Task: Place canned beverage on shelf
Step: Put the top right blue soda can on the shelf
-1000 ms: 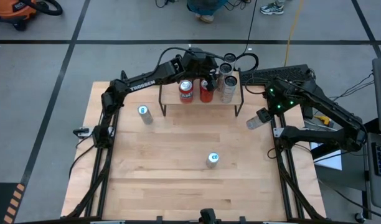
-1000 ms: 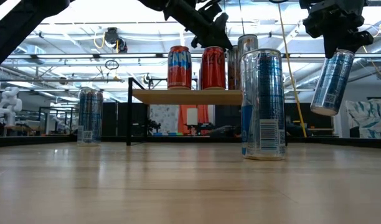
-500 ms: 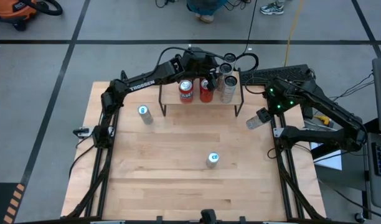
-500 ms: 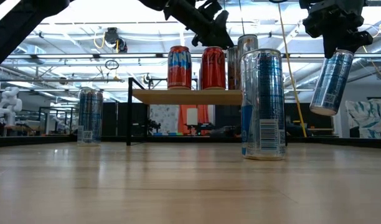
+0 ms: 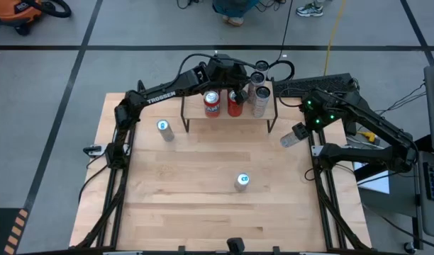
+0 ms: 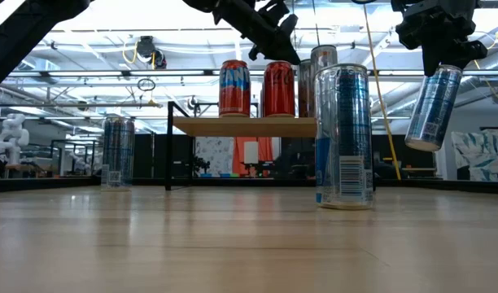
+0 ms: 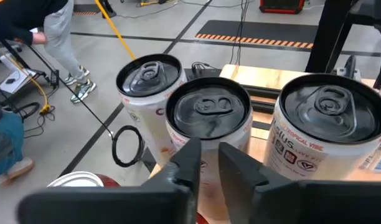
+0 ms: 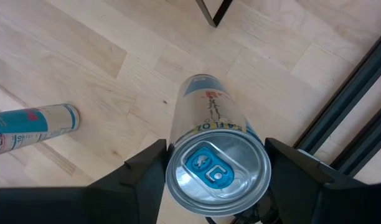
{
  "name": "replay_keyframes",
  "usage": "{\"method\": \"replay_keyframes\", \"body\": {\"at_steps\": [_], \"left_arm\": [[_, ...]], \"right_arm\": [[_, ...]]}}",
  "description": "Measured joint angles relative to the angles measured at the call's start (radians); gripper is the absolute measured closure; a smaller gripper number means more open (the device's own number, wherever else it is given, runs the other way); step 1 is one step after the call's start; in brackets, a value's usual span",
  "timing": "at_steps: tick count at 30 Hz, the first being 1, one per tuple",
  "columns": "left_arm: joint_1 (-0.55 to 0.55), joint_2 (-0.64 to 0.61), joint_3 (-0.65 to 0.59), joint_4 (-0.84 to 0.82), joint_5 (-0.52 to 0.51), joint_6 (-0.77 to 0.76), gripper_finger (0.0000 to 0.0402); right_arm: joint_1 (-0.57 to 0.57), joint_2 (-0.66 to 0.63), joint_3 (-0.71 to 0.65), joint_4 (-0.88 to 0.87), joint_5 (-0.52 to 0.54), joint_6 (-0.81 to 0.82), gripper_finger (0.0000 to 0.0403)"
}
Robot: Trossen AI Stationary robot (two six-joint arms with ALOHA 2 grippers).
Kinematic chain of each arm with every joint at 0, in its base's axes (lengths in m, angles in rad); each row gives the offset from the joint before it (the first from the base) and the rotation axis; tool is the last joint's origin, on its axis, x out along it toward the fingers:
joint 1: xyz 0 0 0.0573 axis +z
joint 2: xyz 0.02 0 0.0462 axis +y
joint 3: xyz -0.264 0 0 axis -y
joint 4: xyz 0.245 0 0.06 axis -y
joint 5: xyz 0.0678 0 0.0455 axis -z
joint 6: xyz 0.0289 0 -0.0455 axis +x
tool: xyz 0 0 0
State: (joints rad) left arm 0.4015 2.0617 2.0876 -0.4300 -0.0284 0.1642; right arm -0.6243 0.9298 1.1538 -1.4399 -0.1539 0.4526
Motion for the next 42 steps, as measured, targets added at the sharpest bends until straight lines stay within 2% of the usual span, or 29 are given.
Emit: {"method": "replay_keyframes", "body": {"at_steps": [6, 18, 30, 36, 39, 42], "left_arm": [[0.000, 0.000, 0.000, 0.004, -0.003, 0.000, 0.0397], [-0.003, 0.036, 0.002, 0.071, -0.003, -0.009, 0.0396], [-0.005, 0.040, 0.000, 0.062, -0.003, -0.025, 0.0396], [-0.026, 0.016, 0.119, -0.091, -0.009, -0.032, 0.0395], [-0.043, -0.024, 0.203, -0.221, -0.008, -0.083, 0.0395], [-0.059, -0.068, 0.252, -0.327, -0.001, -0.163, 0.0395]], "right_arm": [[0.000, 0.000, 0.000, 0.004, 0.000, 0.000, 0.0188], [0.000, 0.000, 0.000, 0.023, -0.003, 0.004, 0.0188], [0.000, 0.000, 0.000, 0.022, -0.003, 0.007, 0.0188], [0.000, 0.000, 0.000, 0.023, -0.011, 0.006, 0.0188], [-0.001, 0.000, 0.000, 0.027, -0.098, 0.006, 0.0188], [0.000, -0.003, 0.000, 0.027, -0.235, 0.021, 0.0188]]}}
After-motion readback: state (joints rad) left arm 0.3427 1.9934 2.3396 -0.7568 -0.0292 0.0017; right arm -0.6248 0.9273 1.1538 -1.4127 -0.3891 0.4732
